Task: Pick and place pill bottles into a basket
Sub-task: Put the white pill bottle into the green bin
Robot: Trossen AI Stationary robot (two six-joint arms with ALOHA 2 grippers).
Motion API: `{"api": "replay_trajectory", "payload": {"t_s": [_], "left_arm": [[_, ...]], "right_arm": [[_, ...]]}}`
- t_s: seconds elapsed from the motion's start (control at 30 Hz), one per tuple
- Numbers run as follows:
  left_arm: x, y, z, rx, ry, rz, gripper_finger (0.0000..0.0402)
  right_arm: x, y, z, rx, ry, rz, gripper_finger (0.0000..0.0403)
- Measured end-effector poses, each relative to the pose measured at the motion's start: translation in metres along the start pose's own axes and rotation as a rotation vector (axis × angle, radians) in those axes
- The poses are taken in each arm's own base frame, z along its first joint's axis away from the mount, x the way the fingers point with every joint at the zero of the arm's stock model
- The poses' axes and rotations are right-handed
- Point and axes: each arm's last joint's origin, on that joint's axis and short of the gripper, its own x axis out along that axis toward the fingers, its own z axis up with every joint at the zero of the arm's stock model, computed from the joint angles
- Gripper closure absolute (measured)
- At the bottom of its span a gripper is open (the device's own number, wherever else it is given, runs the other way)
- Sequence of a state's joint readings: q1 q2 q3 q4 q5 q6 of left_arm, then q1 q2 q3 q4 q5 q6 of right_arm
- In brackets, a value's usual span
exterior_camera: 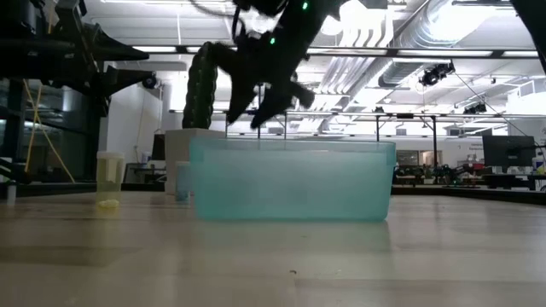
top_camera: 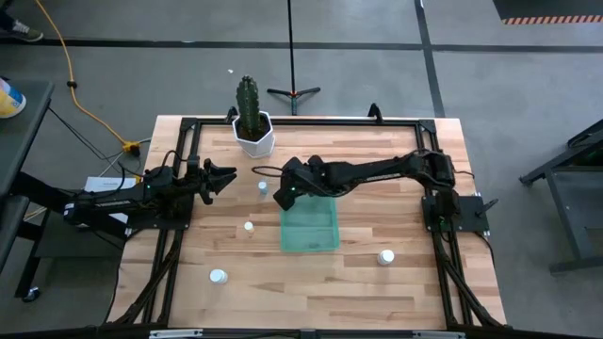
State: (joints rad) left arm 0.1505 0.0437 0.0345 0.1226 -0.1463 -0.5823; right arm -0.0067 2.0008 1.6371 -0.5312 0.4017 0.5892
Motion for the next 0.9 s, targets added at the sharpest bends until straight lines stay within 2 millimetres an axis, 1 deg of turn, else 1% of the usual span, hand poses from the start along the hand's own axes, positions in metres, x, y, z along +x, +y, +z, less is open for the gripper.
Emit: {"api": "replay_trajectory", "payload": {"t_s": [0.1, 0.37, 0.53, 0.63, 0.73, 0.8, 0.9], "left_arm": [[0.000, 0.000, 0.000, 0.000, 0.000, 0.000, 0.0208], [0.000, 0.000, 0.000, 0.001, 0.002, 0.001, 0.0208], [0.000, 0.000, -0.001, 0.001, 0.006, 0.004, 0.0208], [0.000, 0.001, -0.001, 0.003, 0.010, 0.011, 0.0208], [0.000, 0.001, -0.001, 0.003, 0.013, 0.015, 0.0208], [0.000, 0.001, -0.002, 0.003, 0.014, 0.016, 0.0208], [0.000, 0.001, -0.001, 0.003, 0.013, 0.015, 0.0208]], "right_arm": [[-0.020, -0.002, 0.011, -0.062, -0.026, 0.057, 0.0191], [-0.068, -0.011, 0.031, -0.190, -0.061, 0.208, 0.0192], [-0.095, -0.018, 0.038, -0.295, -0.041, 0.383, 0.0194], [-0.107, -0.020, 0.039, -0.335, -0.031, 0.456, 0.0194], [-0.105, -0.017, 0.033, -0.348, -0.075, 0.502, 0.0194], [-0.091, -0.017, 0.021, -0.300, -0.118, 0.533, 0.0194], [-0.060, -0.024, -0.007, -0.189, -0.142, 0.599, 0.0194]]}}
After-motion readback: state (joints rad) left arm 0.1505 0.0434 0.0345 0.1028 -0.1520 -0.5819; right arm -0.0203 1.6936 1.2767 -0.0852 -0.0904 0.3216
